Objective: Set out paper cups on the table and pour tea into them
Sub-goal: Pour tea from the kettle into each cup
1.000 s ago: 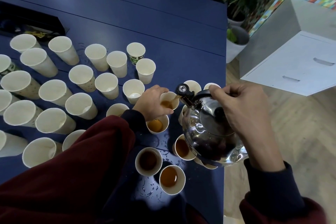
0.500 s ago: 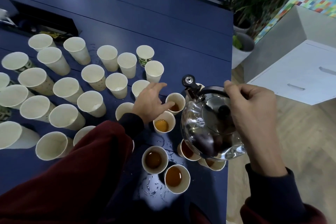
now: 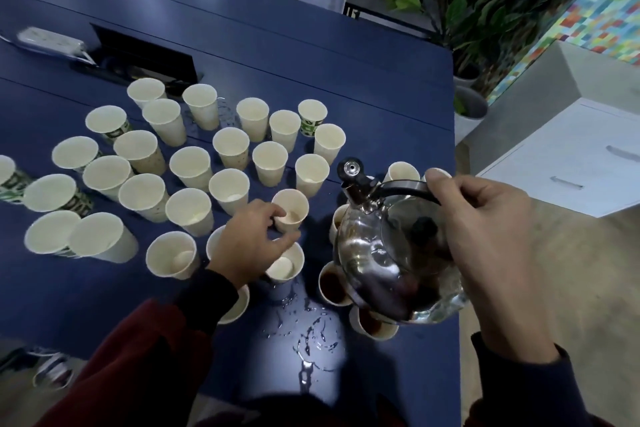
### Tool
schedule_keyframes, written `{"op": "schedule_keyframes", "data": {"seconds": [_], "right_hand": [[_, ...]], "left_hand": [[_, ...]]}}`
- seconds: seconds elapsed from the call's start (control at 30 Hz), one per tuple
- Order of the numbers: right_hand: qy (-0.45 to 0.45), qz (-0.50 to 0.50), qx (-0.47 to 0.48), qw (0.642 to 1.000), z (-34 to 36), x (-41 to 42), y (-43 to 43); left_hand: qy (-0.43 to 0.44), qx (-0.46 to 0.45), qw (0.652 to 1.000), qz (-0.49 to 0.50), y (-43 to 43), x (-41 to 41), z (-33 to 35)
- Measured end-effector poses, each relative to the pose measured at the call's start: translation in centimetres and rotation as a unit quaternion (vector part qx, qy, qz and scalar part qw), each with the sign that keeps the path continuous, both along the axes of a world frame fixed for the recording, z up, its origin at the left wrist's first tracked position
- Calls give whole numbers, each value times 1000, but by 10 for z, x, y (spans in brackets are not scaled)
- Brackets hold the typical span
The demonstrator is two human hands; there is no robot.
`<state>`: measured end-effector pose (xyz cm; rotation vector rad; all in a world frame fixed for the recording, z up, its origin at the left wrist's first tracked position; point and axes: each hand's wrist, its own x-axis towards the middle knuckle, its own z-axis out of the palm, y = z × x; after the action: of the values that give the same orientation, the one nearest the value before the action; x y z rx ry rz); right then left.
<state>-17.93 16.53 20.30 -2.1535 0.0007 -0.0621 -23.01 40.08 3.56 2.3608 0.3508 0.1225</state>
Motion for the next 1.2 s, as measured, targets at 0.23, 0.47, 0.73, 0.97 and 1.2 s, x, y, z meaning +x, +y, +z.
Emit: {"op": "schedule_keyframes", "data": {"seconds": [0.23, 0.47, 0.73, 0.97, 1.2], "right_hand": [[41, 16, -27, 999, -3, -47, 18], [49, 24, -34, 998, -10, -76, 28], [45, 40, -70, 996, -15, -82, 31], [67, 25, -82, 994, -17, -82, 31], [65, 19, -104, 992, -16, -84, 33]], "left_hand": [[74, 124, 979, -143, -4, -29, -29], [18, 229, 963, -139, -9, -30, -40], [-34, 209, 969, -130, -11, -41, -44], [-36, 195, 971, -131, -2, -42, -44], [-45, 192, 970, -139, 1, -42, -45]]}}
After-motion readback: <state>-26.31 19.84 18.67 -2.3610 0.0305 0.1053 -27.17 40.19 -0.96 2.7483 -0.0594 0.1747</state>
